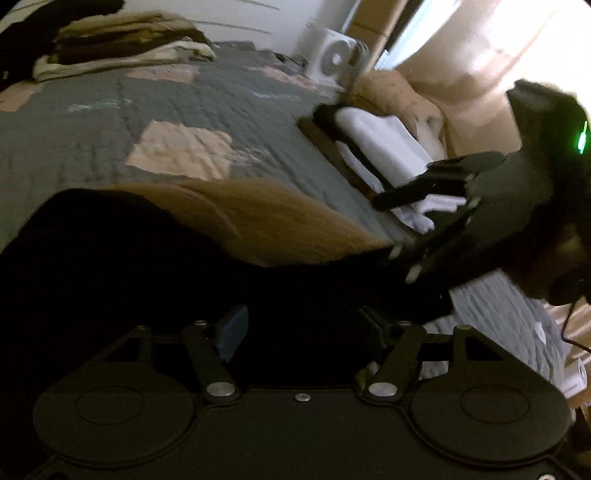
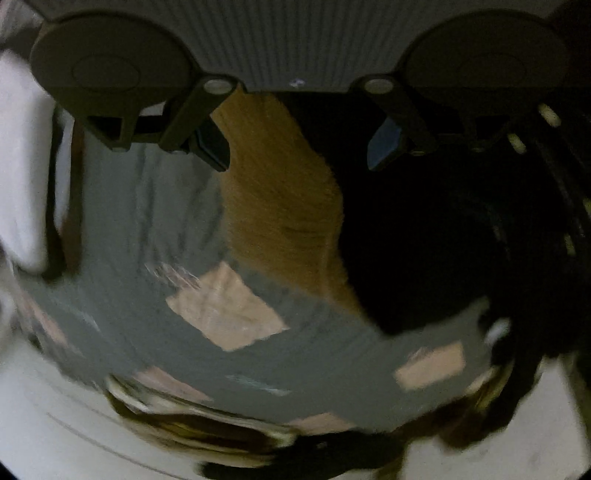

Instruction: Fold clothes

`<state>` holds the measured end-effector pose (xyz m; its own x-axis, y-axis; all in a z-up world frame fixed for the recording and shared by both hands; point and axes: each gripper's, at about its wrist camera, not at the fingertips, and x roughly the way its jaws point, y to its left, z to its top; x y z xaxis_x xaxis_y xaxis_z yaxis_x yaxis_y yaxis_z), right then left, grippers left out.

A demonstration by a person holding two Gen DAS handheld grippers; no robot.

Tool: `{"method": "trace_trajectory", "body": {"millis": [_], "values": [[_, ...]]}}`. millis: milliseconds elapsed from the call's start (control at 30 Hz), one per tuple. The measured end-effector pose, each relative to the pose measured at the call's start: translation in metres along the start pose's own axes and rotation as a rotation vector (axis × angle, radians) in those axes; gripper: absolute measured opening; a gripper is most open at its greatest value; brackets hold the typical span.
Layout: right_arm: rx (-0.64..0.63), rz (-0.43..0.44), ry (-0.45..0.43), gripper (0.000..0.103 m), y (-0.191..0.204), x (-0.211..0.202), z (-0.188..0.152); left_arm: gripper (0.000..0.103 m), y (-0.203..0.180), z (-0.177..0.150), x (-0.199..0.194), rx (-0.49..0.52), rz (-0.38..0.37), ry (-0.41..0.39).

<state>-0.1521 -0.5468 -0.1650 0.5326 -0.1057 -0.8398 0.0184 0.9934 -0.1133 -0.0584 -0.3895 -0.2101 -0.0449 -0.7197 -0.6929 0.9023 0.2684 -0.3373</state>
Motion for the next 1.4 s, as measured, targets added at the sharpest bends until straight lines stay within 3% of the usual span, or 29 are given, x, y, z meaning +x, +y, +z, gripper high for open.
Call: {"method": "trace_trajectory", "body": {"millis": [100, 367, 567, 667, 733, 800, 867, 900, 1100, 1200, 1333, 1400], "values": [[-0.158, -0.048, -0.007, 0.085, 0.020, 0.020, 0.006, 0.066, 0.012, -0.001, -0.007, -0.039, -0.010, -0.026], [-0.433, -0.140, 0.034, 0.089, 0.044, 0.057, -0.003, 0.066, 0.045, 0.004, -0.018, -0.117, -0.010, -0.050], [-0.490, -0.193, 0.057, 0.089, 0.043, 0.078, -0.010, 0.068, 0.061, 0.007, -0.023, -0.132, 0.003, -0.063], [-0.354, -0.117, 0.031, 0.085, 0.026, 0.078, -0.002, 0.068, 0.062, 0.004, -0.023, -0.133, 0.003, -0.062], [-0.257, -0.066, 0.010, 0.077, 0.013, 0.073, 0.003, 0.068, 0.062, 0.003, -0.022, -0.132, -0.001, -0.058], [-0.109, 0.003, 0.005, 0.046, -0.006, 0.070, 0.009, 0.068, 0.061, 0.003, -0.021, -0.125, -0.004, -0.056], [0.064, 0.060, -0.018, 0.027, -0.029, 0.064, 0.013, 0.068, 0.061, 0.004, -0.020, -0.121, -0.006, -0.056], [0.131, 0.084, -0.029, 0.024, -0.039, 0.061, 0.013, 0.068, 0.061, 0.004, -0.019, -0.119, -0.007, -0.056], [0.571, 0.322, -0.082, 0.019, -0.101, 0.060, 0.006, 0.068, 0.054, 0.013, -0.005, -0.087, -0.027, -0.079], [0.856, 0.540, -0.144, 0.017, -0.131, 0.065, -0.008, 0.069, 0.050, 0.020, 0.006, -0.054, -0.045, -0.104], [1.031, 0.717, -0.215, 0.014, -0.146, 0.062, -0.015, 0.068, 0.043, 0.029, 0.021, -0.011, -0.068, -0.137], [1.058, 0.762, -0.225, 0.014, -0.147, 0.057, -0.014, 0.065, 0.040, 0.034, 0.029, 0.011, -0.080, -0.154]]}}
